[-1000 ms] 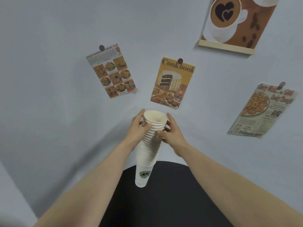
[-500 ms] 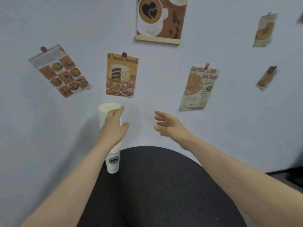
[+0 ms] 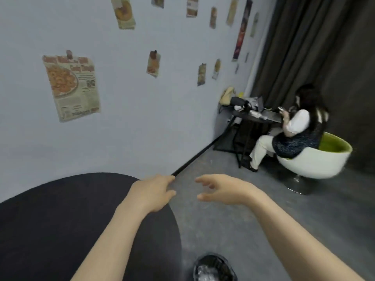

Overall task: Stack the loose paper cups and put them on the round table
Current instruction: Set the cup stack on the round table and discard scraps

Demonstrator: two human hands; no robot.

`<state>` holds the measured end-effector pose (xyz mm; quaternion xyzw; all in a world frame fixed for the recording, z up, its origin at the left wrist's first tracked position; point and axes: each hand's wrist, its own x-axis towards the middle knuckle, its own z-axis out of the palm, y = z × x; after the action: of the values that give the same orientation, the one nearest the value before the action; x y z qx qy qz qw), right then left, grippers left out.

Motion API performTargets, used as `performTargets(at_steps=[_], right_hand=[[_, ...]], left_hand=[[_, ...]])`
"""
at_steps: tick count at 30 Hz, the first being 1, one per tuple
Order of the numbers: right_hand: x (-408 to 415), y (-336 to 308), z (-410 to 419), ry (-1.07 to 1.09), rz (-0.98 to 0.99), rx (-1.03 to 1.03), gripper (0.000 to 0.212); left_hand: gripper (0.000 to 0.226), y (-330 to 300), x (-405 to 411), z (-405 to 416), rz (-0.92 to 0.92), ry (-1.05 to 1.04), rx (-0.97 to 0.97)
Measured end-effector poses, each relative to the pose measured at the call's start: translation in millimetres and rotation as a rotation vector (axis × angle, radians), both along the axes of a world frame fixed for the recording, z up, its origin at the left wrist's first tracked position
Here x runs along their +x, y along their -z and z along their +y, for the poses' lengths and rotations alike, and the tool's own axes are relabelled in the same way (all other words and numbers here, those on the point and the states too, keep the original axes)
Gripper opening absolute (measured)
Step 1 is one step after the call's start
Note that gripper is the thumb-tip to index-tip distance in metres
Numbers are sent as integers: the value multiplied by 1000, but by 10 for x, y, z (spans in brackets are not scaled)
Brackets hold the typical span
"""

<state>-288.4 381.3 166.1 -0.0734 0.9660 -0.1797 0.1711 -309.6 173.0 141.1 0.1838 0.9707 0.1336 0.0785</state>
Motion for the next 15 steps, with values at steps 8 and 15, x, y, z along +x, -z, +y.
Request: performTargets(at_steps=[8,15], right_hand=[[2182,16,2151,537,-27,126,59],[3935,5,3346,980,-4,77,57]], left_hand=[[51,46,1169,2444,-6,420,-23],[51,83,2261,4173,-65,780,-15]])
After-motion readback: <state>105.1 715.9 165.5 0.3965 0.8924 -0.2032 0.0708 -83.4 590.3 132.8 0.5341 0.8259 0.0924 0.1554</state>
